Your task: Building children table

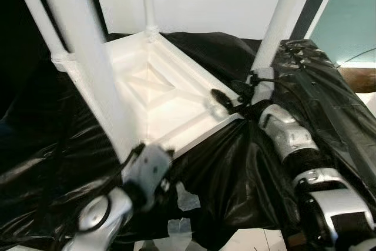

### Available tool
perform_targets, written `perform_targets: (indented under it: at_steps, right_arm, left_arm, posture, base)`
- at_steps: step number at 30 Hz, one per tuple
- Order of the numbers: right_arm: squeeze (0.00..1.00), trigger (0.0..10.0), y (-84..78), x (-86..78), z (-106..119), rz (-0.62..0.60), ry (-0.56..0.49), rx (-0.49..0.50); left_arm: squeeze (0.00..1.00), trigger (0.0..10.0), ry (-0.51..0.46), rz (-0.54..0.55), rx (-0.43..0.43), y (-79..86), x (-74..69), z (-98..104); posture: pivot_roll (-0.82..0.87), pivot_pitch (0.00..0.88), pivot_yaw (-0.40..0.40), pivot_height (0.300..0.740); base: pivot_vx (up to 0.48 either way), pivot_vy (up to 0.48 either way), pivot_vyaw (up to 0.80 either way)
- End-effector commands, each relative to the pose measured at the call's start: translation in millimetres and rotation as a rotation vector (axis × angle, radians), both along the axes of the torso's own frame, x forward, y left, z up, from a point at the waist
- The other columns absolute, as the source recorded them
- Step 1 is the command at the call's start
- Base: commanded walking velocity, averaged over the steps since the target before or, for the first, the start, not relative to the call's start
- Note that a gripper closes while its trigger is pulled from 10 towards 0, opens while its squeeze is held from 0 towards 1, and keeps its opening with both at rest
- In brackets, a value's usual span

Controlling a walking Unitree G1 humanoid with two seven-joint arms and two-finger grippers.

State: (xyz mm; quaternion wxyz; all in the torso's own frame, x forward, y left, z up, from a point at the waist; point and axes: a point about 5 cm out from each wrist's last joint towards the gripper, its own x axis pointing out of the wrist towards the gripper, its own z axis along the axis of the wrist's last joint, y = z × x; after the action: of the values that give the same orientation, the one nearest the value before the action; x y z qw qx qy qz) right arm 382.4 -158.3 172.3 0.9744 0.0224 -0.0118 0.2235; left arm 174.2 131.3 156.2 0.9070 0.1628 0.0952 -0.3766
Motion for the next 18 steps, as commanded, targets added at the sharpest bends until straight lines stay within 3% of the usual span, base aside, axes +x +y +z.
perform_targets:
  at_steps: [1,2,5,6,9,11,12,13,18]
  right_arm:
    - [0.0,10.0,-21.0,2.7,4,-0.084,-0.016,-0.008]
    - [0.0,10.0,-21.0,2.7,4,-0.084,-0.016,-0.008]
    - [0.0,10.0,-28.8,5.9,7,-0.102,-0.016,-0.032]
    - [0.0,10.0,-28.8,5.9,7,-0.102,-0.016,-0.032]
    - [0.0,10.0,-32.0,7.3,7,-0.108,-0.015,-0.045]
    - [0.0,10.0,-32.0,7.3,7,-0.108,-0.015,-0.045]
    - [0.0,10.0,-32.4,7.4,5,-0.107,-0.009,-0.053]
    - [0.0,10.0,-32.2,7.3,4,-0.106,-0.006,-0.056]
    - [0.0,10.0,-31.5,7.1,3,-0.101,-0.002,-0.06]
  left_arm:
    - [0.0,10.0,0.023,-0.046,0.018,7.2,-9.8,5]
    - [0.0,10.0,0.023,-0.046,0.018,7.2,-9.8,5]
    - [0.0,10.0,0.103,-0.06,0.067,28.4,-28.4,6]
    - [0.0,10.0,0.103,-0.06,0.067,28.4,-28.4,6]
    - [0.0,10.0,0.153,-0.016,0.113,49.8,-36.4,7]
    - [0.0,10.0,0.153,-0.016,0.113,49.8,-36.4,7]
    - [0.0,10.0,0.137,0.084,0.142,73.3,-31.8,12]
    - [0.0,10.0,0.123,0.13,0.15,83.1,-29.1,15]
    - [0.0,10.0,0.112,0.171,0.151,91.1,-26.4,17]
  posture:
    - [0.17,0.052,-0.07,0.74]
    - [0.17,0.052,-0.07,0.74]
    - [0.18,0.052,-0.068,0.74]
    - [0.18,0.052,-0.068,0.74]
    - [0.19,0.055,-0.066,0.74]
    - [0.19,0.055,-0.066,0.74]
    - [0.19,0.055,-0.065,0.74]
    - [0.19,0.055,-0.065,0.74]
    - [0.19,0.055,-0.066,0.74]
  base:
    - [0.0,0.0,0.0]
    - [0.0,0.0,0.0]
    - [0.0,0.0,0.0]
    - [0.0,0.0,0.0]
    - [0.0,0.0,0.0]
    - [0.0,0.0,0.0]
    - [0.0,0.0,0.0]
    - [0.0,0.0,0.0]
    - [0.0,0.0,0.0]
